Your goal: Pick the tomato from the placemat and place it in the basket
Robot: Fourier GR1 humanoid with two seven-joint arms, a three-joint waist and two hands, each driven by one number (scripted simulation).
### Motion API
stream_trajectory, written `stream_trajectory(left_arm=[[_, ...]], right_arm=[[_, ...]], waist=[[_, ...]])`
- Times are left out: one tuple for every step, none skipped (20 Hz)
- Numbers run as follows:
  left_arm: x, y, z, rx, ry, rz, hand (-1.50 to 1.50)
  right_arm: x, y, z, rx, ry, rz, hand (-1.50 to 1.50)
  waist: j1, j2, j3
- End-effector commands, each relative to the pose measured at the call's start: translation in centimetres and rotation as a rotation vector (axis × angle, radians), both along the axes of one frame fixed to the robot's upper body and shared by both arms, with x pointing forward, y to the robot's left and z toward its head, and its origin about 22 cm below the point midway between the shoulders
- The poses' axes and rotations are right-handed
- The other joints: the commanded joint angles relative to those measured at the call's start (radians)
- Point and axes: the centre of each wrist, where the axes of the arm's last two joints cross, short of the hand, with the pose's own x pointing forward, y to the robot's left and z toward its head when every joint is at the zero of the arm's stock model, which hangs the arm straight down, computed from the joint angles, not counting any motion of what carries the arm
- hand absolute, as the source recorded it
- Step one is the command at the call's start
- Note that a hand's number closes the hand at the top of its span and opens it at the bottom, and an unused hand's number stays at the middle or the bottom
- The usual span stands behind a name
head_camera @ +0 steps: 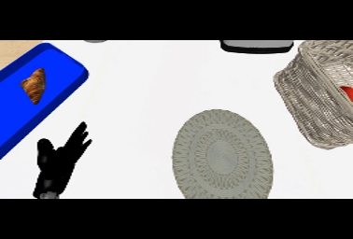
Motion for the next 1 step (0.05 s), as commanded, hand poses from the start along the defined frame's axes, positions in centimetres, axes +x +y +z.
stream_trajectory(left_arm=[[-1.54,0.06,-2.87,-0.010,0.118,0.013,0.00]], right_arm=[[-3.12,-2.36,-0.63,0.046,0.008,-0.046,-1.50]], waist=[[0.001,0.017,-0.008]])
